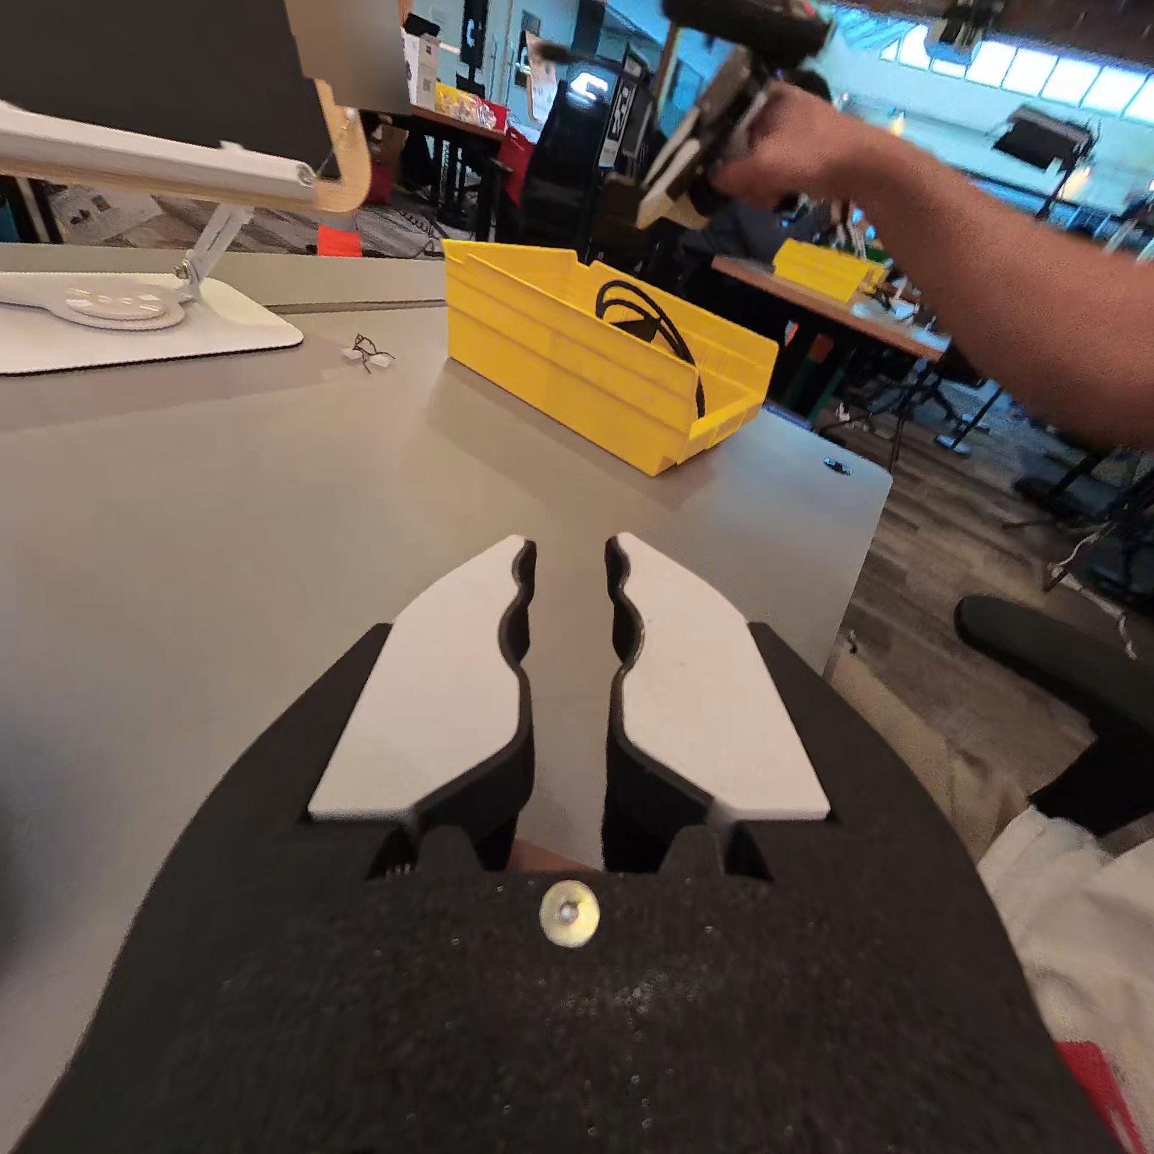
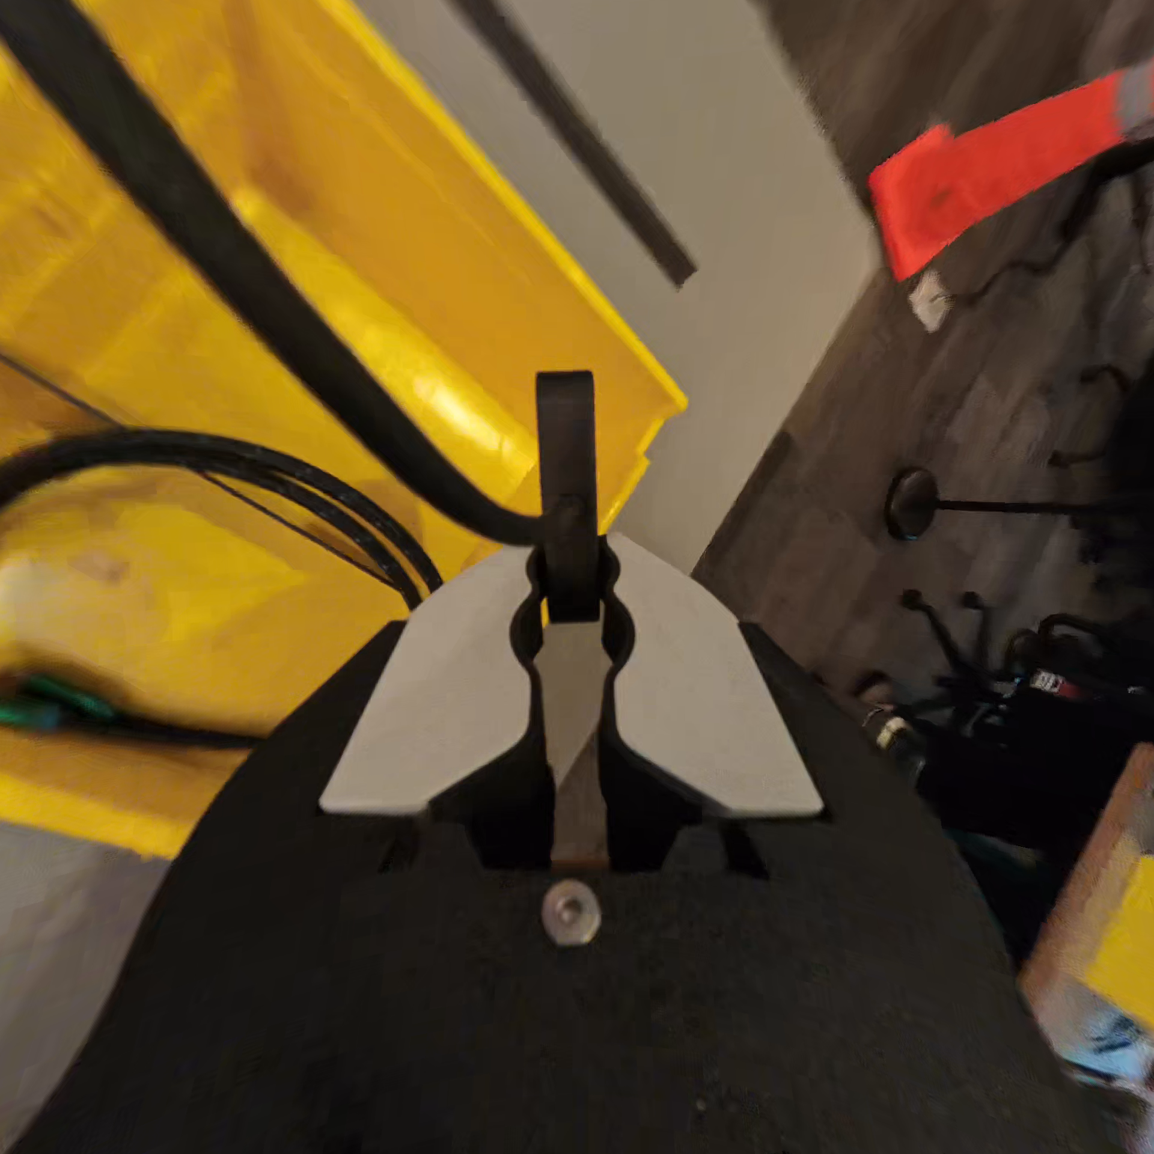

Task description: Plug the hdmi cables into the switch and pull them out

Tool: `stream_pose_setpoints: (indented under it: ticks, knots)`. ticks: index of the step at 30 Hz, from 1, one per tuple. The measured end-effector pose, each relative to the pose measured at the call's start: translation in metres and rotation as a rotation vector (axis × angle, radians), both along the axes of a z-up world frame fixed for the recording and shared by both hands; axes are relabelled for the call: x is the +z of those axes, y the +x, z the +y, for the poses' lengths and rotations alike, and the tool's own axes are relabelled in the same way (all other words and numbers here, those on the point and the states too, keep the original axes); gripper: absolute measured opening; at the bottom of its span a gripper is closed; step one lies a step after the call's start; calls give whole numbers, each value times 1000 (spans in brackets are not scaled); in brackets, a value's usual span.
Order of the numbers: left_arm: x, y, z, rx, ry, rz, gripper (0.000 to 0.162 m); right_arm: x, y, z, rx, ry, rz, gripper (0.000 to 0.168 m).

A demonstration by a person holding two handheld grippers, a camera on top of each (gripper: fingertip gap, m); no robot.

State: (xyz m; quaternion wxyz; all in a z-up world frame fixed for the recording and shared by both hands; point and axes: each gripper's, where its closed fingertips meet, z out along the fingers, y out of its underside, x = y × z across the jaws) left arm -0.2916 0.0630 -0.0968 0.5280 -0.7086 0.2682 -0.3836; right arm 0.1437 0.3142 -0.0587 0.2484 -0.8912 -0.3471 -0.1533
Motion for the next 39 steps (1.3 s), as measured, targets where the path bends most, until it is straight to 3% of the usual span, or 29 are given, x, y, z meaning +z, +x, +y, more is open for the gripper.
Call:
stream_pose_setpoints:
  ticks: [3, 5, 8, 11, 13, 15, 18, 21, 23, 26, 30, 33, 36, 39]
  knots:
    - [-5, 8, -4, -25, 26, 54, 21, -29, 2, 0, 122, -334, -174, 13]
    - [-8, 11, -7, -37, 35, 74, 21, -43, 10, 4, 113, -481, -289, 13]
    - [-9, 11, -9, -35, 46, 94, 20, -66, 5, 2, 45, -684, -269, 13]
    - [-10, 9, -10, -35, 41, 92, 20, -92, 1, 11, -19, -721, -241, 13]
    - [-9, 6, -10, -27, 35, 87, 20, -105, -14, 18, -28, -687, -119, 26]
    - [-8, 1, -9, -15, 34, 86, 21, -98, -21, 27, -25, -597, -43, 37]
    - [-9, -15, -4, 57, 38, 136, 25, -46, -26, 31, -56, -342, 48, 40]
    - [-14, -38, -4, 156, 18, 180, 26, 23, -60, -6, -7, 24, 225, 37]
    - [-19, -52, -9, 206, -11, 177, 27, 38, -105, -62, 61, 149, 475, 36]
    - [-25, -66, -14, 257, -60, 144, 31, 11, -175, -158, 150, 160, 877, 35]
    - [-34, -79, -9, 298, -109, 132, 43, -51, -216, -221, 56, 263, 1100, 33]
    - [-38, -85, 0, 322, -119, 153, 48, -83, -224, -237, 66, 263, 1010, 34]
    - [-38, -84, 4, 304, -119, 158, 51, -96, -220, -233, 140, 282, 871, 31]
    - [-23, -95, 16, 349, -128, 129, 48, -105, -222, -229, 129, 233, 881, 31]
